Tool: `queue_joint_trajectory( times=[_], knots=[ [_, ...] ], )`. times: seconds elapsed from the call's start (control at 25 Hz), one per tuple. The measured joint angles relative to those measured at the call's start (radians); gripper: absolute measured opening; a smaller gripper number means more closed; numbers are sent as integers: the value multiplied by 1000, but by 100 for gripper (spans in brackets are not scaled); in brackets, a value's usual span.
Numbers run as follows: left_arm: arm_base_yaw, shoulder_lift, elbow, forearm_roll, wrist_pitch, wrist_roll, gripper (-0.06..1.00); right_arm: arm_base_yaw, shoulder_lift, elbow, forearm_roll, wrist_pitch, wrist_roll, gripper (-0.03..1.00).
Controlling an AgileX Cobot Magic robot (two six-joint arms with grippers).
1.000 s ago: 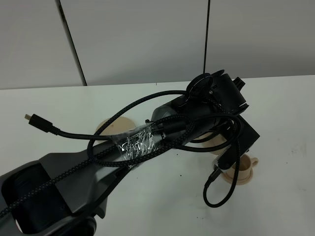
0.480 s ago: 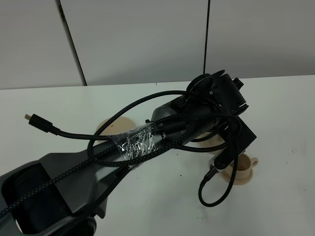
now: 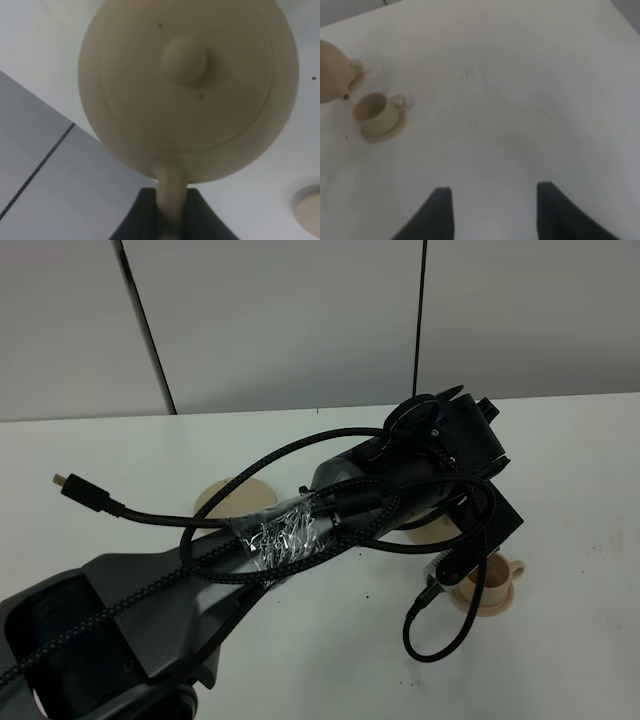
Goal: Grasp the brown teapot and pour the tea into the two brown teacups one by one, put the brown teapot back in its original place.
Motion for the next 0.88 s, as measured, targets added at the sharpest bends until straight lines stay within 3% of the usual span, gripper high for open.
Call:
queue_joint_trajectory(
  times=[0.88],
  knots=[
    [-19,0,0,37,-1,0,17,0,0,0,0,0,0,38]
  ],
)
